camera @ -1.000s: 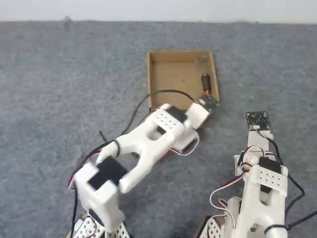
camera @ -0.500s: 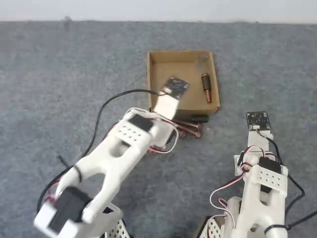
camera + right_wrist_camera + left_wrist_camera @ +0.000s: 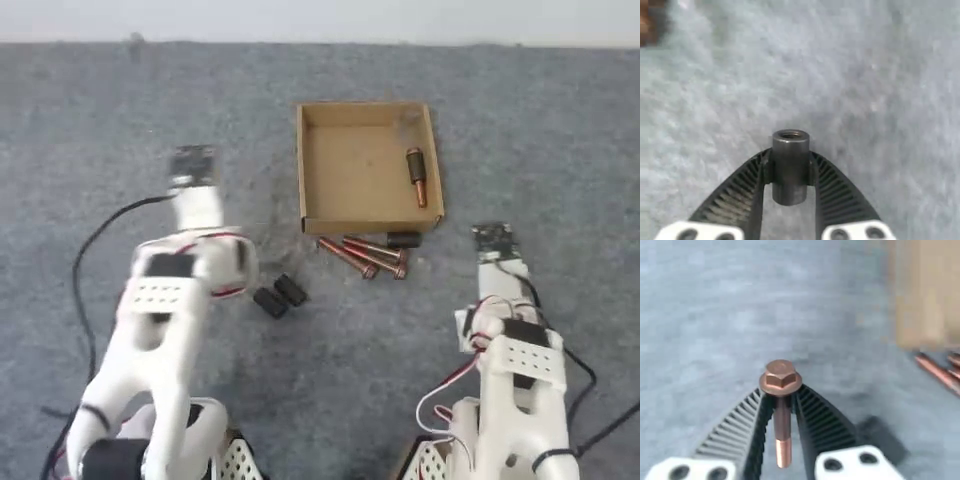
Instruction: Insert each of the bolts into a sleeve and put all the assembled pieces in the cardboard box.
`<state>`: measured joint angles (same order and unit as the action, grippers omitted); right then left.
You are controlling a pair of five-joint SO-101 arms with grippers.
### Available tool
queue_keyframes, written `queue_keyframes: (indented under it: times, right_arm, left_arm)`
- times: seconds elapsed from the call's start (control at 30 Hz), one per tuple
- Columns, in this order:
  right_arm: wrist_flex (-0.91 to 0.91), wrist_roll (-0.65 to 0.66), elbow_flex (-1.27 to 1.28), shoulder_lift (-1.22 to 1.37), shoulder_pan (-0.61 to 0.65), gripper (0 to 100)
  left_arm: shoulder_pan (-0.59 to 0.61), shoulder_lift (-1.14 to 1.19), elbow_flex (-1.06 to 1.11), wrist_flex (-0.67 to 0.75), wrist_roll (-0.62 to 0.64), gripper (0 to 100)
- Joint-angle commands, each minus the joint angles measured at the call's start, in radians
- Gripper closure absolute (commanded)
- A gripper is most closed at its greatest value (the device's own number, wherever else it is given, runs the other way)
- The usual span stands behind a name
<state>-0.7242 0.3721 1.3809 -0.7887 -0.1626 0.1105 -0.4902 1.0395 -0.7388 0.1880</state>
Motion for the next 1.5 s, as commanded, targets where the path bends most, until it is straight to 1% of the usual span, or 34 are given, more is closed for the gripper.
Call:
queue_keyframes:
  times: [0.0, 0.13, 0.2, 0.27, 0.43, 0.7, 0.97, 1.1, 1.17, 1.33, 1.4, 1.47]
  right_arm:
    - [0.102, 0.011, -0.008, -0.038, 0.064, 99.2]
    - [0.252, 0.011, -0.008, -0.038, 0.087, 99.2]
    - [0.341, 0.011, -0.008, -0.033, 0.111, 99.2]
    - [0.433, 0.012, -0.008, -0.028, 0.133, 99.2]
    - [0.653, 0.012, -0.006, -0.028, 0.186, 99.2]
    - [0.915, 0.011, -0.006, -0.027, 0.26, 99.2]
    - [1.081, 0.009, -0.008, -0.025, 0.361, 99.2]
    - [1.145, 0.005, -0.025, 0.058, 0.41, 99.2]
    - [1.204, -0.063, -0.041, 0.134, 0.421, 99.2]
    - [1.423, -0.345, -0.08, 0.34, 0.423, 99.2]
    - [1.498, -0.411, -0.092, 0.407, 0.432, 99.2]
    - [1.557, -0.437, -0.106, 0.475, 0.45, 99.2]
  left_arm:
    - [0.195, -0.089, 0.061, 0.089, 0.009, 99]
    - [0.288, -0.083, 0.133, 0.158, 0.005, 99]
    - [0.318, -0.08, 0.163, 0.195, -0.026, 99]
    - [0.334, -0.086, 0.17, 0.193, -0.054, 99]
    - [0.333, -0.091, 0.173, 0.193, -0.057, 99]
    - [0.333, -0.087, 0.173, 0.193, -0.061, 99]
    - [0.333, -0.086, 0.173, 0.196, -0.061, 99]
    - [0.333, -0.086, 0.173, 0.196, -0.061, 99]
    - [0.333, -0.086, 0.173, 0.196, -0.061, 99]
    - [0.333, -0.086, 0.173, 0.196, -0.061, 99]
    - [0.333, -0.086, 0.173, 0.196, -0.061, 99]
    - [0.333, -0.086, 0.173, 0.196, -0.061, 99]
